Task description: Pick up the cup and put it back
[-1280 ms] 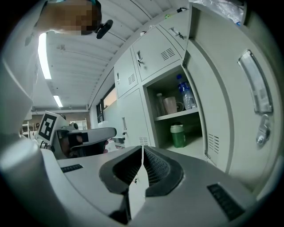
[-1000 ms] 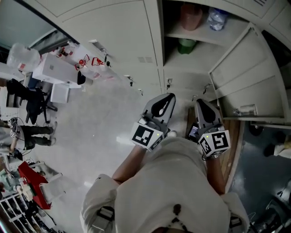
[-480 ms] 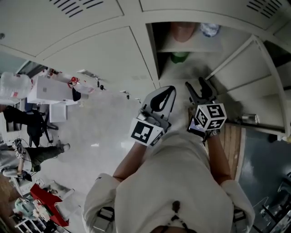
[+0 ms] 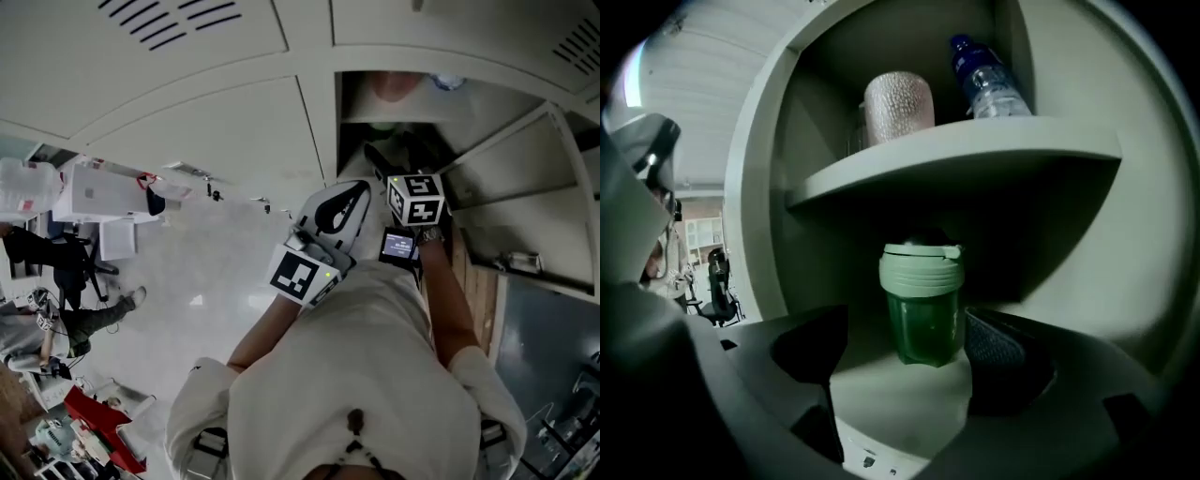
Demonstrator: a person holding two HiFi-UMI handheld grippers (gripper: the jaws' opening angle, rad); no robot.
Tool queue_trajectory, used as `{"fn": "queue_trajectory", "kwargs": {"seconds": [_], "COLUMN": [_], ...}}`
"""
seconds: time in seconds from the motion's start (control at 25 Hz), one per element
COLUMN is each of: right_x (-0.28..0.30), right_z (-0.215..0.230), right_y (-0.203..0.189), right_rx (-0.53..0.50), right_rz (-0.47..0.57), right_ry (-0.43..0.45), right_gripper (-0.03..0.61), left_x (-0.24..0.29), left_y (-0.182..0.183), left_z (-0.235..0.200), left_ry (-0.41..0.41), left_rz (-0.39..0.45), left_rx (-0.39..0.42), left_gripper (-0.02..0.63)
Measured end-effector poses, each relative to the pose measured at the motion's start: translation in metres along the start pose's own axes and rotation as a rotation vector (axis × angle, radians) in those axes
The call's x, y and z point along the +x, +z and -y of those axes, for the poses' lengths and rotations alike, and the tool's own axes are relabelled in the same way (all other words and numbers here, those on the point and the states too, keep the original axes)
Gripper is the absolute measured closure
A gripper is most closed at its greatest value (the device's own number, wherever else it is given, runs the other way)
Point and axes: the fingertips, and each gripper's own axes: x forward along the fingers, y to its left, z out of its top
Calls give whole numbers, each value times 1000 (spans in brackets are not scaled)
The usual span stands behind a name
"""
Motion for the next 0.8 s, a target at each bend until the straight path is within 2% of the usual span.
{"fn": "queue_trajectory", "kwargs": {"seconds": [0.2, 0.32, 0.6, 0.8], "right_x": [29, 41, 56, 61], "right_z": [16, 16, 20, 25], "right_y": [0, 2, 3, 9], "right_rx": [30, 23, 17, 26], "right_rz": [16, 25, 50, 117], "right_ry": [-51, -47, -69, -99], "right_gripper": [221, 221, 221, 222], "left_x": [3, 0, -10, -16], "left_y": [-9, -12, -16, -18], "left_z": [1, 0, -10, -8], "left_ry": [-53, -64, -42, -41], "left_rz": [-31, -47, -59, -59], "left_rx": [12, 19, 15, 15], "left_gripper": [604, 604, 604, 604]}}
